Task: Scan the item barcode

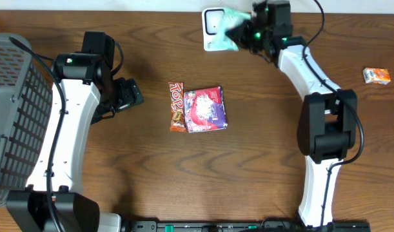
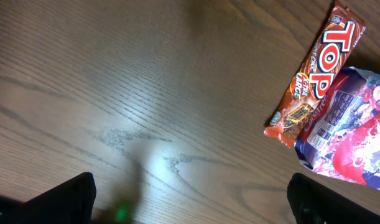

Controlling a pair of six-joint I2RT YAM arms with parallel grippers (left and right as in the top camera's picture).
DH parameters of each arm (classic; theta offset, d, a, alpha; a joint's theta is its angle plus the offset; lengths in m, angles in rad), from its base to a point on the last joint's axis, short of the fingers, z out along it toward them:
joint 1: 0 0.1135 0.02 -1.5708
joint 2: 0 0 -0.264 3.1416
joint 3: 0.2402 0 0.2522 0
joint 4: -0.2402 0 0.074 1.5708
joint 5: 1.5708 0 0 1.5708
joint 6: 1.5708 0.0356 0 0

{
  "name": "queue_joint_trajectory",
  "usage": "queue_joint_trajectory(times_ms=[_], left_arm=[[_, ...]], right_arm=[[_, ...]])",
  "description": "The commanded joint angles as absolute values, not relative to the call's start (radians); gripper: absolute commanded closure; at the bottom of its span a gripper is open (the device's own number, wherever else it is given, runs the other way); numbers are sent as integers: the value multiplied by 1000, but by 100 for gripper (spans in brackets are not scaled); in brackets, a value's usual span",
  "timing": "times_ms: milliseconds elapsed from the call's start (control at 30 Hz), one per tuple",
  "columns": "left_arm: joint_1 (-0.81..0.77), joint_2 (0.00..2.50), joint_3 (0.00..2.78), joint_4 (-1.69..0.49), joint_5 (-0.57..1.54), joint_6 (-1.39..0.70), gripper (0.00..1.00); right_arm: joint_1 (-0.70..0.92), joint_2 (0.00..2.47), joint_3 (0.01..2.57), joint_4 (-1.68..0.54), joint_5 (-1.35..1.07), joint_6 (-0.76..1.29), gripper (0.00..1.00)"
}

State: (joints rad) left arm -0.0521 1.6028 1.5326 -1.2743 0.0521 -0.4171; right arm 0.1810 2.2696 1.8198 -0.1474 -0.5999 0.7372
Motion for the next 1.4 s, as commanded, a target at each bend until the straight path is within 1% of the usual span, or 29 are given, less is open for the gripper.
queue_joint_trajectory(times_ms=[0, 133, 233, 333, 500, 600, 733, 767, 800, 867, 967, 1033, 1100, 1133, 1200, 1233, 1333, 1367], left_arm=[[-50, 1608, 1531, -1275, 41, -404, 2], [-50, 1608, 1531, -1275, 41, -404, 2], [-50, 1608, 1531, -1275, 41, -404, 2], [-50, 1608, 1531, -1275, 41, -404, 2], [-50, 1608, 1531, -1275, 41, -404, 2], [-50, 1608, 1531, -1275, 41, -404, 2], [-50, 1608, 1531, -1275, 41, -404, 2], [-50, 1608, 1531, -1275, 41, -404, 2], [-50, 1608, 1531, -1275, 41, -404, 2], [-50, 1608, 1531, -1275, 41, -404, 2], [-50, 1608, 1531, -1275, 41, -404, 2], [-50, 1608, 1531, -1275, 41, -404, 2], [-50, 1608, 1531, -1275, 41, -404, 2], [-50, 1608, 1531, -1275, 41, -404, 2], [-50, 1608, 1531, -1275, 41, -404, 2], [-50, 1608, 1531, -1275, 41, -404, 2], [-50, 1608, 1531, -1275, 41, -404, 2], [-50, 1608, 1531, -1275, 41, -404, 2]], right_arm=[[233, 2271, 1838, -65, -523, 905, 99], [262, 2273, 1838, -48, -387, 939, 99], [273, 2287, 1838, -44, -350, 938, 99], [271, 2307, 1838, -22, -377, 926, 99], [243, 2310, 1842, -11, -440, 796, 99], [199, 2288, 1857, -33, -478, 736, 99], [100, 2228, 1878, -168, -464, 672, 99], [65, 2209, 1885, -233, -442, 640, 99], [37, 2192, 1891, -294, -412, 613, 99], [-30, 2157, 1897, -447, -287, 547, 99], [-124, 2126, 1897, -619, -104, 447, 99], [-192, 2118, 1897, -692, -38, 360, 99], [-266, 2117, 1897, -750, -24, 289, 98], [-318, 2120, 1897, -784, -23, 283, 77], [-375, 2124, 1897, -808, -24, 283, 51], [-404, 2125, 1897, -818, -27, 284, 45], [-458, 2126, 1897, -836, -75, 283, 37], [-467, 2126, 1897, -839, -101, 283, 33]])
